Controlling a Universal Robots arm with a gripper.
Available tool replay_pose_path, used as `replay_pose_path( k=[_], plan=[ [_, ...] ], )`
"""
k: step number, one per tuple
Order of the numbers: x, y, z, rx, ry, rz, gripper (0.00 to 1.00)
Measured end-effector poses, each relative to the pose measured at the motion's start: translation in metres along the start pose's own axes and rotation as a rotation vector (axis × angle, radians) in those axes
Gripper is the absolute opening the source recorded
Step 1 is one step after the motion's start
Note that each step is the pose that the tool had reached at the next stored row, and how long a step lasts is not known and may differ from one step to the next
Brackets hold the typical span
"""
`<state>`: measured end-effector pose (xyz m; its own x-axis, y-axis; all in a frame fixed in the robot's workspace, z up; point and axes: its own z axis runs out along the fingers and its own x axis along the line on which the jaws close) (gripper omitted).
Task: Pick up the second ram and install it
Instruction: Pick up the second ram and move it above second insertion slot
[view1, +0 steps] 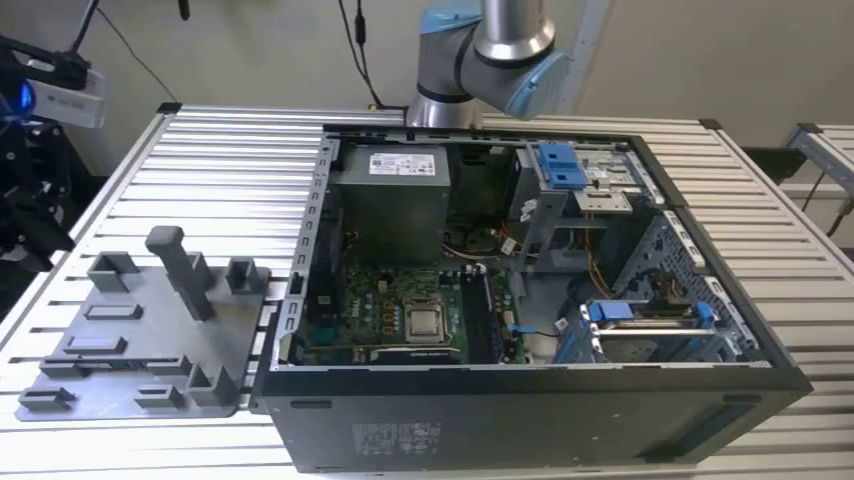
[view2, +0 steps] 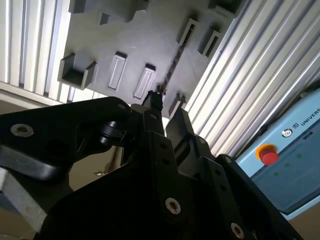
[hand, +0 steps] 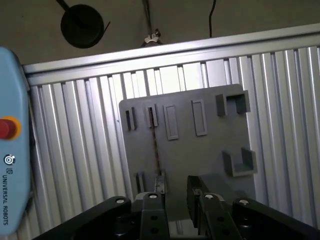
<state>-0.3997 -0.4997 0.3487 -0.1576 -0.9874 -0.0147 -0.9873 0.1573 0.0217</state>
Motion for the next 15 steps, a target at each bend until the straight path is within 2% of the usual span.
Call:
replay_pose_path(
  k=[8, 12, 15],
  plan=[
    [0.0002, -0.0002, 0.0115, 0.0031, -0.0002, -0.012, 0.32],
    [0.0002, -0.0003, 0.0167, 0.0151, -0.0021, -0.013, 0.32],
    [0.0003, -0.0005, 0.0218, 0.0161, -0.0023, -0.013, 0.32]
  ],
)
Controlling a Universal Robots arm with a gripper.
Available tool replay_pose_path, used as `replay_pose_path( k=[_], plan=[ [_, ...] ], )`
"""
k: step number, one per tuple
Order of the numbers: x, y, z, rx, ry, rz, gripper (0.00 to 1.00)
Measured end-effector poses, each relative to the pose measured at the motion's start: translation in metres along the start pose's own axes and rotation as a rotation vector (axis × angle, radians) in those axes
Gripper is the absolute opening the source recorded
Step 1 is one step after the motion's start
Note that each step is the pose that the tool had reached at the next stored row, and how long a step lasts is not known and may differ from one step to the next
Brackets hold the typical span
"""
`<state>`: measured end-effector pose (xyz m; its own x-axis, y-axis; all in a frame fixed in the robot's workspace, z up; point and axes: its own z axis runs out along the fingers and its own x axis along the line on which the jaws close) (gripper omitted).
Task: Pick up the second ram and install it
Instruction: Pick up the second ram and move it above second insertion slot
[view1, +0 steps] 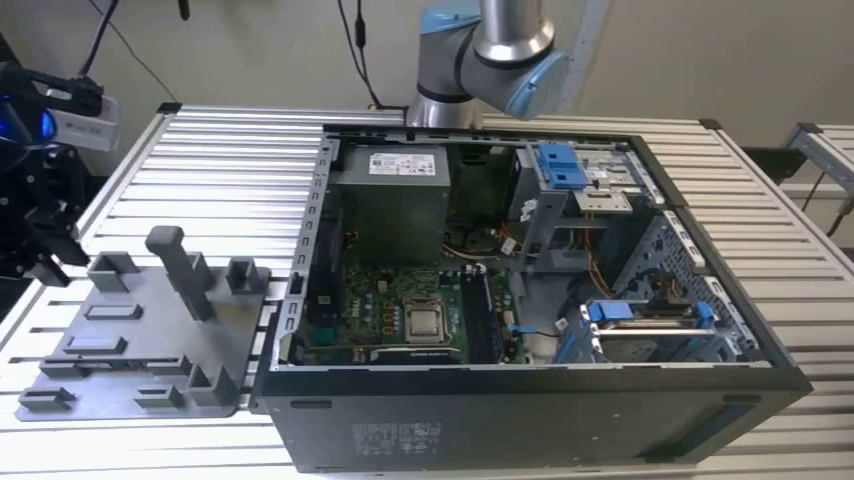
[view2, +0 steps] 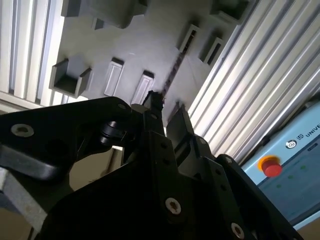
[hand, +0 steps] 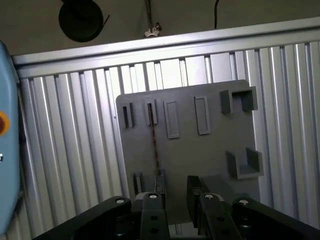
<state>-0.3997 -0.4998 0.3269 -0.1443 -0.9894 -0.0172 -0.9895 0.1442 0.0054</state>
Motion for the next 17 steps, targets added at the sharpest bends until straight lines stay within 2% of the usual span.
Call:
replay_pose_path(
  k=[5, 17],
  plan=[
    [0.0002, 0.0004, 0.0062, 0.0000, 0.0020, -0.008, 0.32],
    [0.0014, 0.0059, 0.0240, -0.0002, 0.0022, -0.018, 0.32]
  ],
)
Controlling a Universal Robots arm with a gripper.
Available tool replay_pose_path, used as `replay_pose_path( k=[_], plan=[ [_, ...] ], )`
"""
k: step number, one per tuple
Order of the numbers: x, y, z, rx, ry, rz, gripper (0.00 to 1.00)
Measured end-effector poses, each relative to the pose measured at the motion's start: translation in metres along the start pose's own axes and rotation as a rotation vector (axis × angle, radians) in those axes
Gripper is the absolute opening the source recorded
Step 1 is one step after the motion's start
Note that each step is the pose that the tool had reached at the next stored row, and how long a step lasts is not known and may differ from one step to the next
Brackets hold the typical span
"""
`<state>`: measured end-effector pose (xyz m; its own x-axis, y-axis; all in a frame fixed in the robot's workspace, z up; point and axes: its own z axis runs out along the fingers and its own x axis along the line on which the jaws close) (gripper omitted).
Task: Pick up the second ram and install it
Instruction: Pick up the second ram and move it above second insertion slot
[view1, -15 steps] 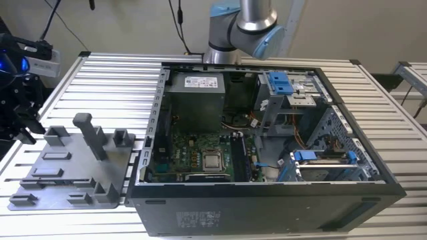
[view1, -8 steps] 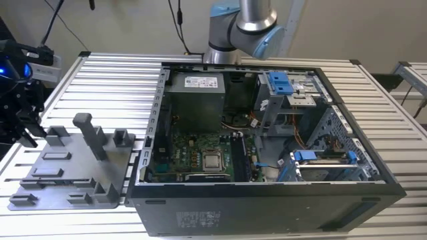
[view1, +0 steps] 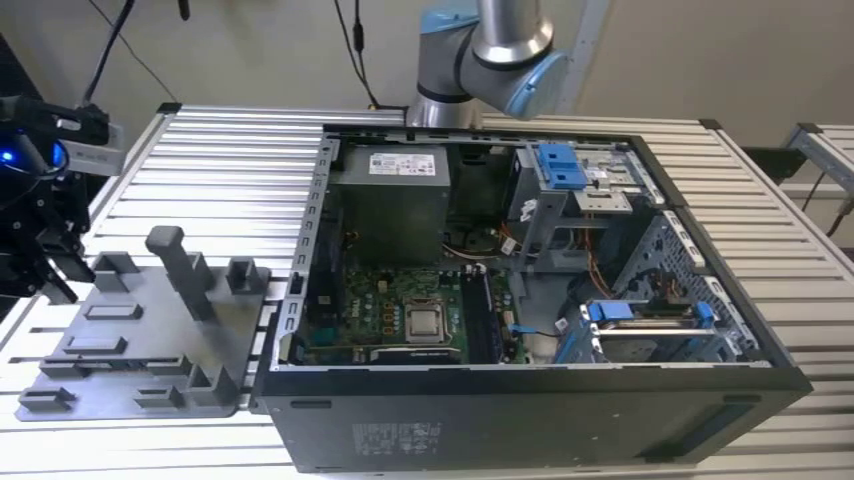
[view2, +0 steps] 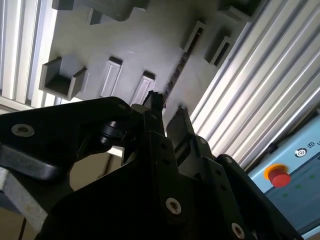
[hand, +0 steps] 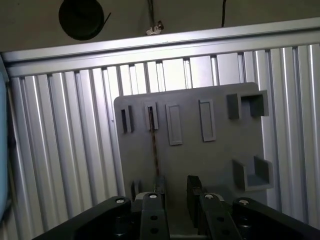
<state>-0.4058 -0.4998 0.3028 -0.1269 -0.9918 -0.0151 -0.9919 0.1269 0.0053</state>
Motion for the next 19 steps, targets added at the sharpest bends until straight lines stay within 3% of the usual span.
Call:
replay_pose_path(
  k=[10, 19],
  plan=[
    [0.0031, 0.0018, 0.0156, -0.0002, 0.0000, -0.015, 0.32],
    [0.0104, 0.0009, 0.0299, -0.0003, -0.0001, -0.037, 0.32]
  ],
)
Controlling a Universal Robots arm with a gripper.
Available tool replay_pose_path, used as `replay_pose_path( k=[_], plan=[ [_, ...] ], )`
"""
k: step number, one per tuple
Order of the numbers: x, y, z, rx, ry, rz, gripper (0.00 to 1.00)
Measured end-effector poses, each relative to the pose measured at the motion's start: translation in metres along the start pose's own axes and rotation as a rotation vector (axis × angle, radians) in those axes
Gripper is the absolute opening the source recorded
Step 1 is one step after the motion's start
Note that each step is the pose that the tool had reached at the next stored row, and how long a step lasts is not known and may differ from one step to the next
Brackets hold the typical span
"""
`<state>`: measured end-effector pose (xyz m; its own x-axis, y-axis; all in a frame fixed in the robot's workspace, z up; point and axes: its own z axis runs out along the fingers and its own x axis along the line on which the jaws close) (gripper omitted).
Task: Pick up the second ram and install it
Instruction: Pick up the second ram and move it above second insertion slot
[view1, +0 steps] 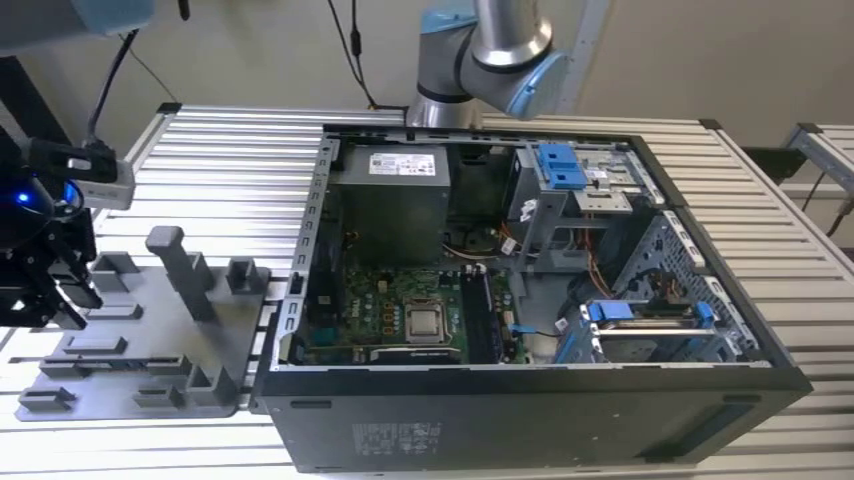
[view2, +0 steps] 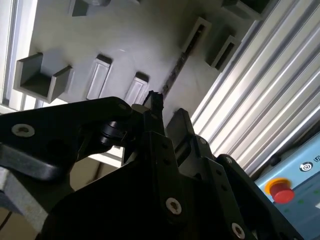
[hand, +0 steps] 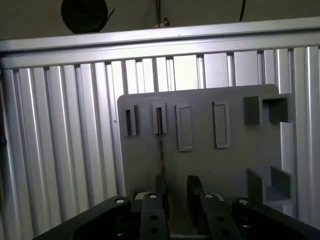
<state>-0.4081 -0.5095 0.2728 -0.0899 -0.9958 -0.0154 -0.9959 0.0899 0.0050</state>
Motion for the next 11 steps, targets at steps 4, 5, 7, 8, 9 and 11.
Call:
replay_pose_path(
  k=[4, 5, 7, 8, 9, 11],
  plan=[
    [0.0013, -0.0001, 0.0062, 0.0003, 0.0002, -0.015, 0.32],
    [0.0015, -0.0002, 0.0074, 0.0015, 0.0000, -0.019, 0.32],
    [0.0017, -0.0002, 0.0093, 0.0048, -0.0001, -0.025, 0.32],
    [0.0017, -0.0003, 0.0099, 0.0055, -0.0002, -0.026, 0.32],
    [0.0017, -0.0002, 0.0099, 0.0056, -0.0001, -0.026, 0.32],
    [0.0017, -0.0002, 0.0099, 0.0058, -0.0001, -0.026, 0.32]
  ],
)
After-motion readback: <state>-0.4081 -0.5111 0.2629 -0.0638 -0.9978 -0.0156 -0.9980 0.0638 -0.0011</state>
